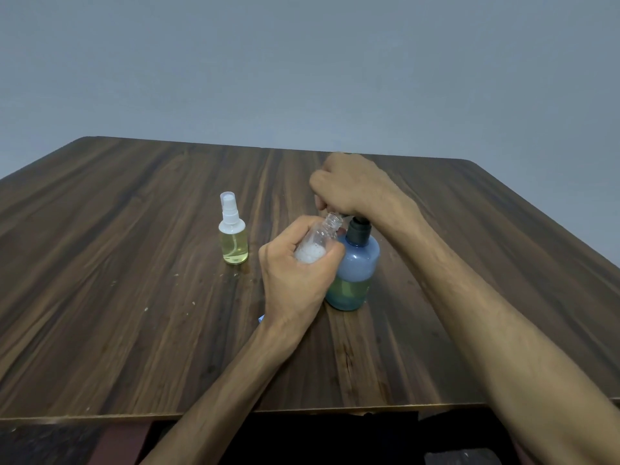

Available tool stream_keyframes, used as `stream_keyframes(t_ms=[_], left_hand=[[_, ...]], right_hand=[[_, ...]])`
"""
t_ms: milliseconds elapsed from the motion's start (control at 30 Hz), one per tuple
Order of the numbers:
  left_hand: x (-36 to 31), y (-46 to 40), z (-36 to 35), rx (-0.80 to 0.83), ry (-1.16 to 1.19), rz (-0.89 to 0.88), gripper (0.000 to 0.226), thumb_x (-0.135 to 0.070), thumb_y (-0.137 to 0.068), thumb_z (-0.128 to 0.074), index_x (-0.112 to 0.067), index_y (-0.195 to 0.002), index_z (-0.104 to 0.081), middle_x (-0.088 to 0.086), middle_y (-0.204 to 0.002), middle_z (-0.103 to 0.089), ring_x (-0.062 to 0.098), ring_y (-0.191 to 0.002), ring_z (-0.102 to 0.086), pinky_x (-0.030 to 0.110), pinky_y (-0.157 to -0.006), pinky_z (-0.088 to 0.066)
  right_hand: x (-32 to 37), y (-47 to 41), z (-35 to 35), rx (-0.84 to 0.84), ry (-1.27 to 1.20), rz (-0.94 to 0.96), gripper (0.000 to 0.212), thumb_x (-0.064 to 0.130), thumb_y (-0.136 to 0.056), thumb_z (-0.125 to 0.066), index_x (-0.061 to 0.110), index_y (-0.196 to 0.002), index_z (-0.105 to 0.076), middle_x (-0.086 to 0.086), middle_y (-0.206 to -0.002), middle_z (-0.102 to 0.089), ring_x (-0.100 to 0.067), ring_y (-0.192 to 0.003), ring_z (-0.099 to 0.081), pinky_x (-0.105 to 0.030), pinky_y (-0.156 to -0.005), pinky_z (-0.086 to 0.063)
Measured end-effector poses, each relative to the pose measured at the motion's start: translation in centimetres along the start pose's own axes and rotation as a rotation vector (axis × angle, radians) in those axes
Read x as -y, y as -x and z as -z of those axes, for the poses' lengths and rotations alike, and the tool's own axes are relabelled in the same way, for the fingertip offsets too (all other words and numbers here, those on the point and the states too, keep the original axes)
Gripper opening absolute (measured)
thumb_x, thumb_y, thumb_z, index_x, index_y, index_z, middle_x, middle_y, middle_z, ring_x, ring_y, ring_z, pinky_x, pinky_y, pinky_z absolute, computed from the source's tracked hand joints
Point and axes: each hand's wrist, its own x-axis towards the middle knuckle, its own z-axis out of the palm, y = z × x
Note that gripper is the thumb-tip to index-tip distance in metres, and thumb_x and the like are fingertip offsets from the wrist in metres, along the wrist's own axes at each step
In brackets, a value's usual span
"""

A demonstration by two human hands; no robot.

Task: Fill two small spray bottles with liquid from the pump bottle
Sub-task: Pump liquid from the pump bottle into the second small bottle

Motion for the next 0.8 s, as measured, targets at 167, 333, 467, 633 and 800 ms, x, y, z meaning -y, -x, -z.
stream_keyframes(t_ms=[167, 333, 467, 633, 800], left_hand=[[0.02, -0.02, 0.14, 0.006, 0.004, -0.005, 0.013, -0.009, -0.08, -0.073, -0.012, -0.091, -0.079, -0.002, -0.077, -0.072, 0.009, -0.072, -0.066, 0.035, -0.064, -0.054], [-0.08, 0.0, 0.21, -0.004, -0.003, -0.013, 0.013, -0.01, -0.079, -0.073, -0.012, -0.09, -0.079, 0.0, -0.077, -0.073, 0.021, -0.074, -0.069, 0.035, -0.065, -0.053], [-0.01, 0.03, 0.11, 0.002, -0.007, -0.007, 0.014, -0.01, -0.079, -0.073, -0.011, -0.092, -0.079, -0.001, -0.078, -0.073, 0.02, -0.075, -0.069, 0.033, -0.065, -0.053], [-0.01, 0.02, 0.22, 0.002, -0.001, -0.017, 0.012, -0.011, -0.08, -0.074, -0.012, -0.091, -0.079, -0.003, -0.078, -0.072, 0.013, -0.073, -0.067, 0.03, -0.064, -0.053], [-0.09, -0.05, 0.22, 0.0, -0.006, -0.015, 0.013, -0.011, -0.079, -0.073, -0.012, -0.091, -0.079, -0.003, -0.076, -0.072, 0.009, -0.072, -0.065, 0.031, -0.064, -0.052]], right_hand=[[0.18, -0.12, 0.25, -0.085, -0.027, 0.027, 0.034, 0.02, -0.09, -0.046, 0.001, -0.089, -0.073, -0.001, -0.069, -0.064, -0.022, -0.066, -0.055, -0.034, -0.066, -0.045], [0.21, 0.01, 0.08, -0.062, 0.0, 0.023, 0.023, 0.021, -0.089, -0.048, 0.009, -0.076, -0.063, 0.001, -0.065, -0.058, -0.02, -0.062, -0.05, -0.031, -0.06, -0.038], [0.18, -0.06, 0.11, -0.018, -0.006, 0.007, 0.023, 0.02, -0.088, -0.049, 0.008, -0.075, -0.063, 0.001, -0.072, -0.063, -0.021, -0.068, -0.053, -0.033, -0.062, -0.037], [0.13, -0.06, 0.22, -0.107, -0.039, 0.045, 0.022, 0.021, -0.089, -0.048, 0.011, -0.076, -0.063, 0.001, -0.069, -0.062, -0.019, -0.063, -0.051, -0.032, -0.061, -0.04], [0.18, 0.0, 0.17, 0.004, 0.022, 0.007, 0.029, 0.023, -0.089, -0.05, 0.008, -0.088, -0.074, 0.001, -0.072, -0.064, -0.019, -0.068, -0.057, -0.032, -0.062, -0.039]])
